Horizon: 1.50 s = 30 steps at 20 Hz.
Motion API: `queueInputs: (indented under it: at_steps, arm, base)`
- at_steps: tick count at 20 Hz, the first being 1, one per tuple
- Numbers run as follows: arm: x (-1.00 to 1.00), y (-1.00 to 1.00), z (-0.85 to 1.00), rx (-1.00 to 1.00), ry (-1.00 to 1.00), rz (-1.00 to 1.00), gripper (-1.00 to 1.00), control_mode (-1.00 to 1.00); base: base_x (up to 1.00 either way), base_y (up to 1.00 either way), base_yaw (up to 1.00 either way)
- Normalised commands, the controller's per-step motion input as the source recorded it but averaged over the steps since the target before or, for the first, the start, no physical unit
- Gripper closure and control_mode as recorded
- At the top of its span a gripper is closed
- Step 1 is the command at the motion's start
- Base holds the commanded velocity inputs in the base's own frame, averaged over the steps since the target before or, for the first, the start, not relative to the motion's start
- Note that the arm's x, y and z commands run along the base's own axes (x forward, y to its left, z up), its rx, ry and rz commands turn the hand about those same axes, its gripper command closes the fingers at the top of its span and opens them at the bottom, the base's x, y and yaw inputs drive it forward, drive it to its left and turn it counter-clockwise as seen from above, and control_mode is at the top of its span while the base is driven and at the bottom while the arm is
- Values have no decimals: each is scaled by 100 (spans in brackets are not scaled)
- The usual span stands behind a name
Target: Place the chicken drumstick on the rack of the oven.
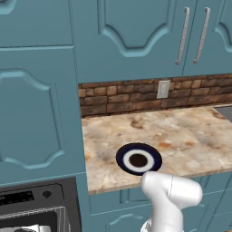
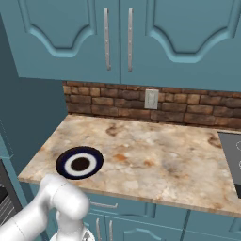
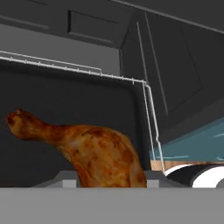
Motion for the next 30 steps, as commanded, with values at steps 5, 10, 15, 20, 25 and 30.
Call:
queueInputs:
  at_steps: [5, 10, 15, 20, 25, 30]
  arm:
    - [39, 7, -47, 0, 1, -1, 100, -100]
    - [25, 50, -68, 0, 1, -2, 100, -100]
    - [4, 28, -14, 0, 0, -2, 100, -100]
    - [0, 20, -3, 0, 0, -3, -100, -100]
    - [-8, 1, 0, 0, 0, -1, -100, -100]
    - [-31, 0, 11, 0, -6, 0, -100, -100]
  base:
    - [0, 0, 0]
    - [0, 0, 0]
    - [0, 0, 0]
    - [0, 0, 0]
    - [0, 0, 0]
    - [0, 0, 0]
